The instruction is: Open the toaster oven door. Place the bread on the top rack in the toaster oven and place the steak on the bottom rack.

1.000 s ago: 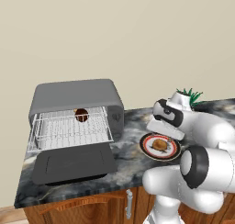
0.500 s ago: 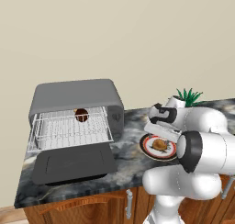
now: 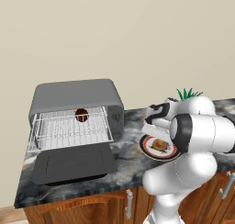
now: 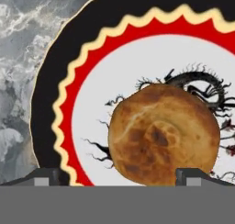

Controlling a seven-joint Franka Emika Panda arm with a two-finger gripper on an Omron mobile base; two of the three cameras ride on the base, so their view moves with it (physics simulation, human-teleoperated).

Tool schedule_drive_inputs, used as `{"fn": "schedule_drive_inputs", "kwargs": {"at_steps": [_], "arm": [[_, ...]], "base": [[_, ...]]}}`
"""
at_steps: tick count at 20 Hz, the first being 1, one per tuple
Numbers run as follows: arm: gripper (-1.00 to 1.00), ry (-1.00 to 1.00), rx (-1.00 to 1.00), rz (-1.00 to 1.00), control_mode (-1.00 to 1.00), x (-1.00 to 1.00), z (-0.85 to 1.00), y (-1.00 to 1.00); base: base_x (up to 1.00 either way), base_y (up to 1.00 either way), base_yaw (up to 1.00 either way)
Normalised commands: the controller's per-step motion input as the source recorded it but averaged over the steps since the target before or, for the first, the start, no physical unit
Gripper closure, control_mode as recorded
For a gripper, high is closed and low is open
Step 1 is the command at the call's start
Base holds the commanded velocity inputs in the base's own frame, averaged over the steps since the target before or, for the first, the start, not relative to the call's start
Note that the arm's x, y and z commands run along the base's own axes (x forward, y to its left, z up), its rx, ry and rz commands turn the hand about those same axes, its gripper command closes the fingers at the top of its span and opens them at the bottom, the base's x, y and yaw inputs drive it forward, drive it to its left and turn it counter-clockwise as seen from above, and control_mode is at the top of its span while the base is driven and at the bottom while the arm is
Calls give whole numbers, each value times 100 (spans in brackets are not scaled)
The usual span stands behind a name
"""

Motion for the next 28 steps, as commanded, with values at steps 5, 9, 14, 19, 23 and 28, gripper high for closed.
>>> {"fn": "schedule_drive_inputs", "kwargs": {"at_steps": [5,9,14,19,23,28], "arm": [[-100,0,0,0,-100,23,-22,0],[-100,1,0,0,-100,15,-20,-6],[-100,4,-3,0,-100,10,-19,-13],[-100,1,-3,0,-100,2,-6,-5],[-100,3,-8,0,-100,1,1,-2],[-100,6,-6,0,-100,0,9,-6]], "base": [[0,0,0],[0,0,0],[0,0,0],[0,0,0],[0,0,0],[0,0,0]]}}
